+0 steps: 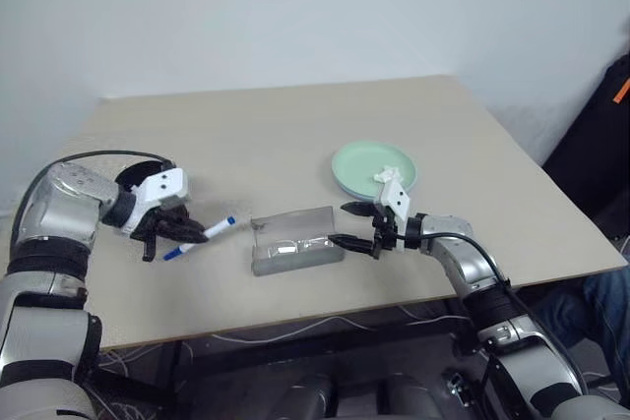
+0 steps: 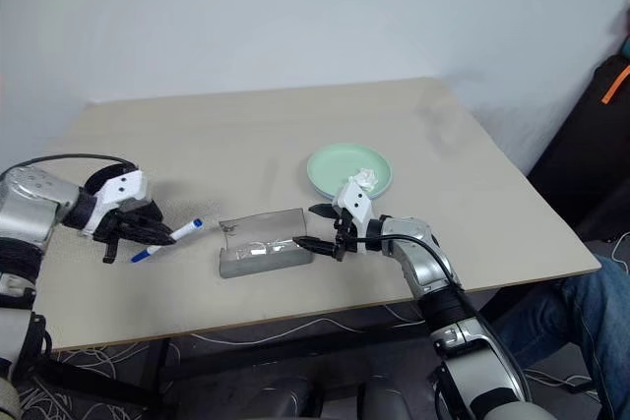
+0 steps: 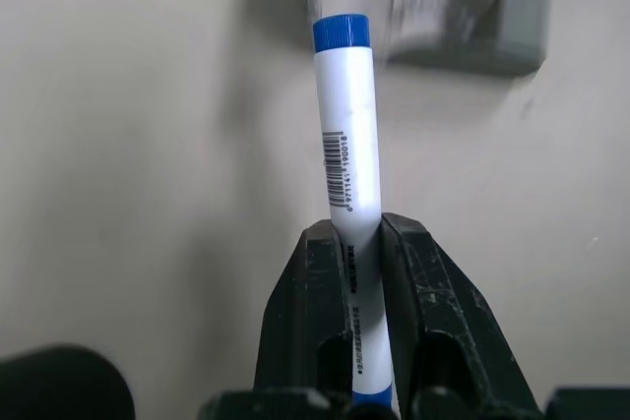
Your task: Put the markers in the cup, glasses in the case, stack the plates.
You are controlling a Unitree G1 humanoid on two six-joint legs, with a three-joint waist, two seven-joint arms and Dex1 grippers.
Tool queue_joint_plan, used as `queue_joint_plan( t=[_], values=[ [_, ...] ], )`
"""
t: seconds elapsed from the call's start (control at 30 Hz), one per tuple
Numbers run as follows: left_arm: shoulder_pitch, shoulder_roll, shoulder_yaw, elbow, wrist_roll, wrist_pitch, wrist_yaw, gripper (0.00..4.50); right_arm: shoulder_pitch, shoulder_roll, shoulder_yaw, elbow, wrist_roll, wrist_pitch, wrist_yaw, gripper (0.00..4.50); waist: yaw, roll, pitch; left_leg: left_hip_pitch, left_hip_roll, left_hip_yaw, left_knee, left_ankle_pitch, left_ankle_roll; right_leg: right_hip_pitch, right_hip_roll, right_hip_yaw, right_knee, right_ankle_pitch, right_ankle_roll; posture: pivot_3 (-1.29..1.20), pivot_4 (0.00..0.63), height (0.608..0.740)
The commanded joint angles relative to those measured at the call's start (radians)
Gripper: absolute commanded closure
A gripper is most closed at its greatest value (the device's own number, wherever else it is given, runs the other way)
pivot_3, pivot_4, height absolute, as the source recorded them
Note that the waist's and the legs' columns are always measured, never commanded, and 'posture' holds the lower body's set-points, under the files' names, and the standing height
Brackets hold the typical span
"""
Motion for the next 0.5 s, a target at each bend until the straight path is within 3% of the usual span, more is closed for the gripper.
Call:
queue_joint_plan(
  t=[0.03,0.2,0.33,0.5],
  values=[
    [0.013,0.014,0.12,-0.161,-0.136,0.124,0.018,4.44,-0.025,-0.001,-0.012,-0.03,0.013,-0.007,0.008,0.47,-0.004,0.0,0.0,0.0,0.0,0.0,0.0,0.0,0.0,0.0,0.0,0.0,0.0,0.0,0.0,0.0,0.0,0.74],
    [-0.065,-0.094,0.327,-0.23,-0.275,0.254,0.315,4.44,-0.031,0.002,-0.009,-0.024,0.012,-0.008,0.012,0.47,-0.004,-0.001,0.0,0.001,0.0,-0.002,0.001,0.0,0.0,0.002,0.0,-0.001,0.0,0.0,-0.001,0.0,0.0,0.74],
    [-0.069,-0.127,0.39,-0.224,-0.24,0.17,0.537,4.44,-0.03,0.001,-0.009,-0.025,0.012,-0.007,0.018,0.47,-0.011,-0.001,0.0,0.002,0.001,-0.001,0.002,0.0,-0.001,0.003,0.0,-0.001,0.0,0.001,-0.002,0.0,0.0,0.74],
    [-0.053,-0.157,0.476,-0.247,-0.278,0.131,0.699,4.44,-0.026,-0.001,-0.009,-0.028,0.012,-0.007,0.02,0.47,-0.015,-0.001,0.0,0.002,0.001,0.0,0.002,0.0,-0.001,0.002,0.0,-0.001,0.0,0.002,-0.002,0.0,0.0,0.74]
  ],
)
